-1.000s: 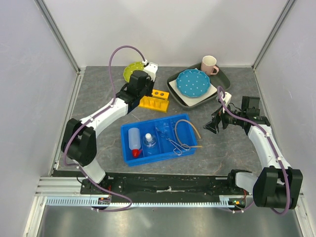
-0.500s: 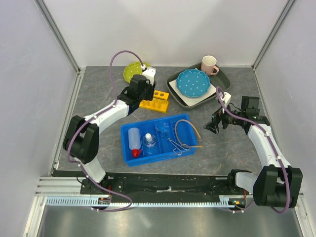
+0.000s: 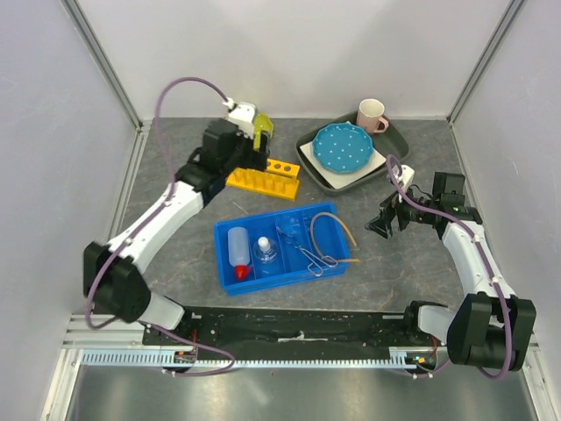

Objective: Organize the chemistry lab equipment

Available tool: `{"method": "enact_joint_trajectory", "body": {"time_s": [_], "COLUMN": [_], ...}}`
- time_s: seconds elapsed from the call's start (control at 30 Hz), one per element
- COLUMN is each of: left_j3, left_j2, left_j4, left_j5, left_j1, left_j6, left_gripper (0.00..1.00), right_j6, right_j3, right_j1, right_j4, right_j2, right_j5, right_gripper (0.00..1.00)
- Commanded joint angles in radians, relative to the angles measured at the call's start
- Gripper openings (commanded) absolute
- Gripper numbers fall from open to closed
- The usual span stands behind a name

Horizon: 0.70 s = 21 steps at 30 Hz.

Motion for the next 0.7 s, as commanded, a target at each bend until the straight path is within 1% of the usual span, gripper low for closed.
{"method": "enact_joint_trajectory", "body": {"time_s": [0.0,0.07,0.1,0.17,0.2,0.27,0.3,0.4,0.47,0.5,0.57,0.6,0.67], "left_j3": [0.033,-0.007,-0.027,-0.092,-0.114,-0.165,-0.179,-0.211,-0.222,-0.223,-0.22,-0.216,-0.193], "left_j2": [-0.193,-0.267,-0.287,-0.344,-0.356,-0.361,-0.353,-0.278,-0.218,-0.162,-0.111,-0.053,-0.004], "left_j4": [-0.087,-0.13,-0.141,-0.164,-0.174,-0.207,-0.217,-0.25,-0.265,-0.265,-0.263,-0.262,-0.265], "left_j5": [0.087,0.138,0.181,0.231,0.26,0.262,0.277,0.27,0.238,0.206,0.181,0.166,0.163], "left_j1": [0.105,0.169,0.243,0.324,0.401,0.458,0.522,0.569,0.572,0.573,0.576,0.579,0.581], "left_j6": [-0.051,-0.086,-0.097,-0.123,-0.129,-0.126,-0.128,-0.117,-0.102,-0.096,-0.088,-0.085,-0.076], "left_gripper": [0.93,0.93,0.93,0.93,0.92,0.91,0.9,0.87,0.84,0.83,0.82,0.82,0.78], "right_j6": [-0.054,-0.056,-0.056,-0.054,-0.056,-0.054,-0.051,-0.051,-0.048,-0.046,-0.042,-0.042,-0.042], "right_j3": [-0.014,-0.016,-0.016,-0.016,-0.014,-0.013,-0.013,-0.01,-0.007,-0.007,-0.004,-0.004,-0.005], "right_j1": [-0.018,-0.031,-0.034,-0.038,-0.04,-0.04,-0.04,-0.04,-0.04,-0.04,-0.042,-0.04,-0.042], "right_j4": [0.001,0.001,0.002,0.002,0.001,0.001,0.001,0.001,-0.001,0.002,0.001,-0.001,0.001], "right_j2": [-0.044,-0.05,-0.053,-0.052,-0.05,-0.044,-0.044,-0.036,-0.032,-0.027,-0.026,-0.027,-0.029], "right_j5": [-0.073,-0.081,-0.083,-0.084,-0.086,-0.089,-0.092,-0.093,-0.089,-0.084,-0.078,-0.078,-0.076], "right_gripper": [0.98,0.98,0.98,0.98,0.98,0.98,0.98,0.98,0.98,0.98,0.98,0.98,0.98]}}
